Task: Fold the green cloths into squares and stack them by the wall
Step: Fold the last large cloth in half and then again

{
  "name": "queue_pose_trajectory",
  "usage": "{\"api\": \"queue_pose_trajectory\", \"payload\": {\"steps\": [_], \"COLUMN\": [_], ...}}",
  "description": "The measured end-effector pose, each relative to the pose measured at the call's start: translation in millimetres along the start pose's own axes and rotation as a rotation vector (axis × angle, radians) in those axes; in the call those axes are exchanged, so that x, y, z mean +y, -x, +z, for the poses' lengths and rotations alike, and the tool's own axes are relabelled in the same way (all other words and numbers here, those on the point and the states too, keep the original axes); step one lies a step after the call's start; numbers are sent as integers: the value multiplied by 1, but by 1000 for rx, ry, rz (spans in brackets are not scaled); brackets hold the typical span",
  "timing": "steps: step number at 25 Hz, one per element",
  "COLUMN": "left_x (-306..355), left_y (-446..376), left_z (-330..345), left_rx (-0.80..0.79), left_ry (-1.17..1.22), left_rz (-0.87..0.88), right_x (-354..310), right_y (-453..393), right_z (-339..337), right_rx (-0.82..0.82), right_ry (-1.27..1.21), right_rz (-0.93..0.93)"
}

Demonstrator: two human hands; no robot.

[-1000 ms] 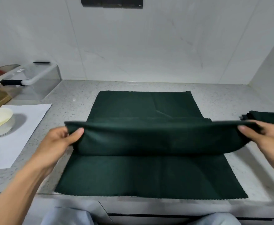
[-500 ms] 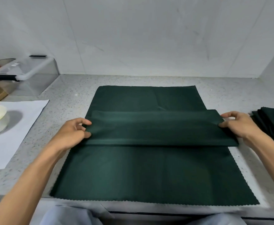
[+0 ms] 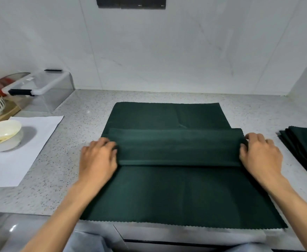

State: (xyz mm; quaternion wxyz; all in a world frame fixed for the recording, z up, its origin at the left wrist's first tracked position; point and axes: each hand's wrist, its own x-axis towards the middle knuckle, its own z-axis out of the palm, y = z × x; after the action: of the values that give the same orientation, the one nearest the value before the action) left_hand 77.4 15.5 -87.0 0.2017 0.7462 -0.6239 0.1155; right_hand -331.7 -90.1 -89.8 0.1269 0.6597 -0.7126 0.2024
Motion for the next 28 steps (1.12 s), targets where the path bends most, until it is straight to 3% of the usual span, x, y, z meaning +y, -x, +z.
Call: {"api": "queue_pose_trajectory", "payload": {"steps": [2,3,5,7,8,13,15,17,18,20,23,24,26,28], "left_x": [47,74,112,111,102,51,41,44,51,73,85,80,75,78], "left_y": [-6,-9,-11,-6,0,17,18,31,45,80,89,82,63,41], "left_z": [4,9,24,39,44,36,30,21,14,-9,-43,-43,-42,-36], "left_rx": [0,-92,-328,-504,-531,-479,-474,-343,-235,-98,-270,-357,-427,-327], "left_ry": [73,121,111,50,21,-10,4,23,103,541,1582,1810,1983,2032], "left_rz": [215,268,265,187,143,-77,-162,-163,-163,-285,-960,-1127,-1267,-1310], "right_x": [-51,-85,-146,-166,-158,-64,-40,-31,-31,-29,-28,-32,-44,-52], "right_y": [14,20,42,57,60,53,54,53,52,47,46,47,50,51], "right_z": [-12,-14,-9,7,14,13,6,3,1,-5,-13,-16,-22,-27], "right_rx": [133,105,-221,-503,-535,-517,-561,-600,-602,-602,-517,-482,-454,-442], "right_ry": [-20,-86,-211,-178,-130,-8,0,-15,-26,-68,-168,-226,-339,-368], "right_rz": [-205,-339,-494,-425,-371,-105,-82,-104,-117,-137,-226,-261,-324,-364]}}
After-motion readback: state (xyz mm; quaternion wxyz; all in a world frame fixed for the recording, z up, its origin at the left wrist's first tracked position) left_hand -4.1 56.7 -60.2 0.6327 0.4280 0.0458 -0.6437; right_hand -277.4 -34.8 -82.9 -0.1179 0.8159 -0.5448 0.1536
